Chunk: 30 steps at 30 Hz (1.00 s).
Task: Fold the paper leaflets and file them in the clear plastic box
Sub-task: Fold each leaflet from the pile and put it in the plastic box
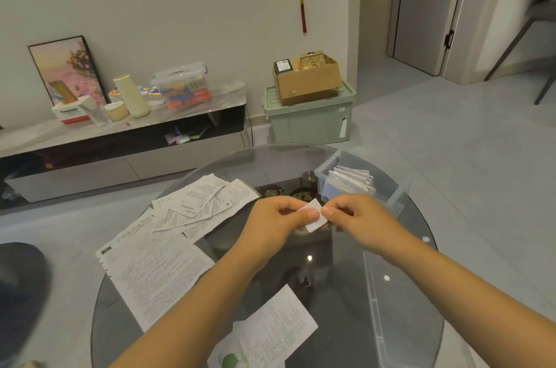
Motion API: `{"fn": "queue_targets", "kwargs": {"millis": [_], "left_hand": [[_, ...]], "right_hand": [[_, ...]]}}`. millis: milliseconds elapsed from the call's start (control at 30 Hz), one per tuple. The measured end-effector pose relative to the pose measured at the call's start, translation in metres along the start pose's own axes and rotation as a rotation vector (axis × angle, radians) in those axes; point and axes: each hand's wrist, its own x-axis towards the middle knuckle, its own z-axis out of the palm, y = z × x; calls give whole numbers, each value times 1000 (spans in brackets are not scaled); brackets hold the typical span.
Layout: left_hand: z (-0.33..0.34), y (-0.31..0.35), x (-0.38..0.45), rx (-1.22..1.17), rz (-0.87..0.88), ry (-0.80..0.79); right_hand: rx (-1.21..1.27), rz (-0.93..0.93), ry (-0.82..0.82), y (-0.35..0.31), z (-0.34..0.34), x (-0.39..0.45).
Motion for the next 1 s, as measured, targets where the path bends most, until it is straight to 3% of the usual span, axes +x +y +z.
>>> {"fn": "queue_targets", "kwargs": {"millis": [267, 400, 500, 567, 700, 1000], "left_hand": [[16, 25, 52, 289, 219, -41], [31, 30, 78, 319, 359, 13], [46, 23, 98, 595, 505, 19], [56, 15, 107, 799, 567, -24], [70, 3, 122, 973, 629, -115], [74, 3, 130, 1059, 607, -145]], "right_hand": [[76, -35, 250, 10, -27, 23], [-76, -26, 475, 17, -47, 39], [-211, -7, 629, 27, -59, 47], [-302, 28, 647, 36, -62, 52], [-477, 69, 664, 49, -57, 61], [-582, 174, 668, 52, -51, 74]]}}
